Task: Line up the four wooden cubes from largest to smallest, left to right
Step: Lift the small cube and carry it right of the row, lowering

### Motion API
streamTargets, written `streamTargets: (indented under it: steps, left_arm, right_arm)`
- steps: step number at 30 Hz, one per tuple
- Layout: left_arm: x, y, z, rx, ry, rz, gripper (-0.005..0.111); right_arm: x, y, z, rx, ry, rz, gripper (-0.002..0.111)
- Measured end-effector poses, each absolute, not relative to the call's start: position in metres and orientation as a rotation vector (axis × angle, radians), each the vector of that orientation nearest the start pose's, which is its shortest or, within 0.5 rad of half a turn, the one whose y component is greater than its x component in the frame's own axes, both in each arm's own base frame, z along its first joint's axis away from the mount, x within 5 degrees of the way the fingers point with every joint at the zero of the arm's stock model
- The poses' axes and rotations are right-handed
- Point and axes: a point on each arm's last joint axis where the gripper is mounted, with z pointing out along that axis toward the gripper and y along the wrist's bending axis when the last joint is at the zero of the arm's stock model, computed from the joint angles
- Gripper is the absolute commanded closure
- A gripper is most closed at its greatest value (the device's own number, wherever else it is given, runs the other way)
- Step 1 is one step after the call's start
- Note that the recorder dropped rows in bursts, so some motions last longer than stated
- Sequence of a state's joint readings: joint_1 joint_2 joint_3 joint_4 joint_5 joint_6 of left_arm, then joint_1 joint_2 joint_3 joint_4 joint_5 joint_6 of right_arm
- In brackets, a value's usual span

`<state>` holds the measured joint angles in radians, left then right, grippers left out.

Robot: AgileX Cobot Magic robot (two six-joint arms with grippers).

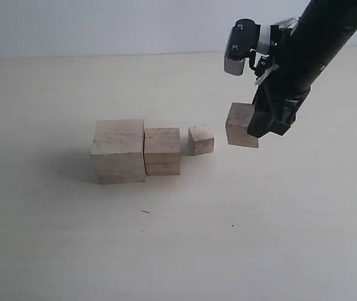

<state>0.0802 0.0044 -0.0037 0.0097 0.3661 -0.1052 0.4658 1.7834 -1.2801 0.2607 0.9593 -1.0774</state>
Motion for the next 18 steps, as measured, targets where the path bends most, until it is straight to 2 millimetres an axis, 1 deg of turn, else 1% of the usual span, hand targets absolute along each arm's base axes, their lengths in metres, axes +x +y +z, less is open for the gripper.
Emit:
streamTargets:
  steps: [2, 6, 8, 12, 18]
  left_arm:
    - [0.053, 0.005, 0.181, -0.165, 1.843, -0.008, 0.107]
    - [0.053, 0.005, 0.181, -0.165, 1.843, -0.008, 0.107]
    - [0.053, 0.005, 0.181, -0.165, 1.843, -0.008, 0.107]
    - [0.053, 0.005, 0.181, -0.165, 1.843, -0.008, 0.107]
    - [0.053, 0.005, 0.181, -0.165, 1.843, -0.008, 0.107]
  right_arm:
    - [0.308, 0.177, 0.218, -1.843, 2.175, 0.239, 0.108]
    - [0.305, 0.181, 0.209, -1.972, 2.017, 0.282, 0.108]
    - [0.306, 0.184, 0.202, -2.011, 1.975, 0.322, 0.108]
    - [0.309, 0.190, 0.177, -2.076, 1.934, 0.411, 0.108]
    - [0.312, 0.193, 0.140, -2.214, 1.864, 0.467, 0.108]
